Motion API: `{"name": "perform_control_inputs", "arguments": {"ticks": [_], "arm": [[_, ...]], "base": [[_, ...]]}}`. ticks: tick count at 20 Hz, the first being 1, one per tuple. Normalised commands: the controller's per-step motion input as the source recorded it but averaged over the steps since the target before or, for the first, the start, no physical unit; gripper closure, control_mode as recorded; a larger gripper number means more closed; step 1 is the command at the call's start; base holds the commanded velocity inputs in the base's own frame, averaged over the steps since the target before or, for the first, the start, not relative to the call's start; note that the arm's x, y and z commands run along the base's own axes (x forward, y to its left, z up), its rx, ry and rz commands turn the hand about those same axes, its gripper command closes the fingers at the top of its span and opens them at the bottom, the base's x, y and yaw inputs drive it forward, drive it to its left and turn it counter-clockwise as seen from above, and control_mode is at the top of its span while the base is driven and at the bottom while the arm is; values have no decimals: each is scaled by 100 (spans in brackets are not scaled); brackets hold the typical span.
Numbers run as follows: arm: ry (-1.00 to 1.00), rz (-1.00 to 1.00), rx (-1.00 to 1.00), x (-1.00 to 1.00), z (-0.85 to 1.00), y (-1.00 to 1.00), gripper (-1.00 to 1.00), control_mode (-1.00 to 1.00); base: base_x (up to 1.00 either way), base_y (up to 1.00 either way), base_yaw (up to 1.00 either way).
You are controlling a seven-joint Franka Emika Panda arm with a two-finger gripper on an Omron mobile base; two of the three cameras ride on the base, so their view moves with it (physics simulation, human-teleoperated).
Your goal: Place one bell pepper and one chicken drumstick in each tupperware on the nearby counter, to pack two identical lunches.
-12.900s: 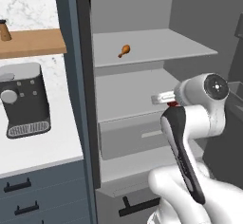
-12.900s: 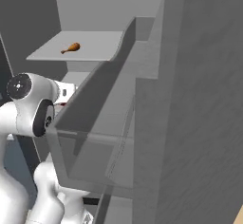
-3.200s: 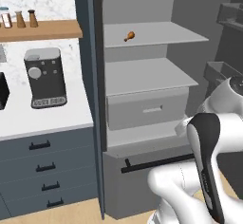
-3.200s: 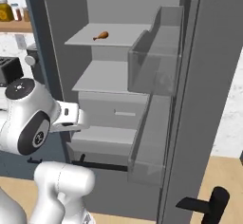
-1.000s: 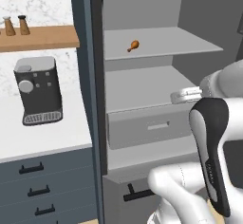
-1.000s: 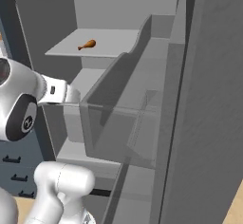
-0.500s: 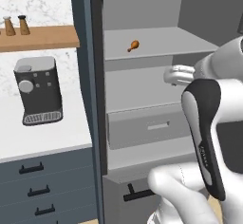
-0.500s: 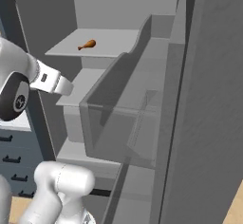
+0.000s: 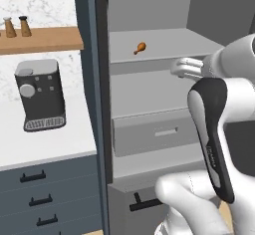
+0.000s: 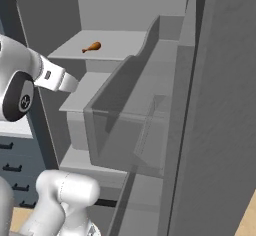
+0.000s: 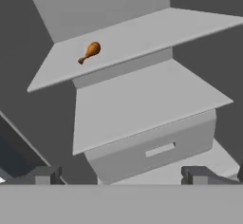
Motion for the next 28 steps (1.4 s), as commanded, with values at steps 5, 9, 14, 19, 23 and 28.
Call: {"name": "perform_control_inputs", "arguments": {"ticks": [5,9,14,19,23,28], "arm": [[-16,0,-3,29,7,0,-100,-100],[0,0,0,32,36,0,-100,-100],[7,0,0,51,41,2,-100,-100],[10,0,0,60,2,9,-100,-100],[3,0,0,55,-10,8,-100,-100],[2,0,0,70,-15,0,-100,-100]], "base": [[0,0,0],[0,0,0],[0,0,0],[0,0,0],[0,0,0],[0,0,0]]}}
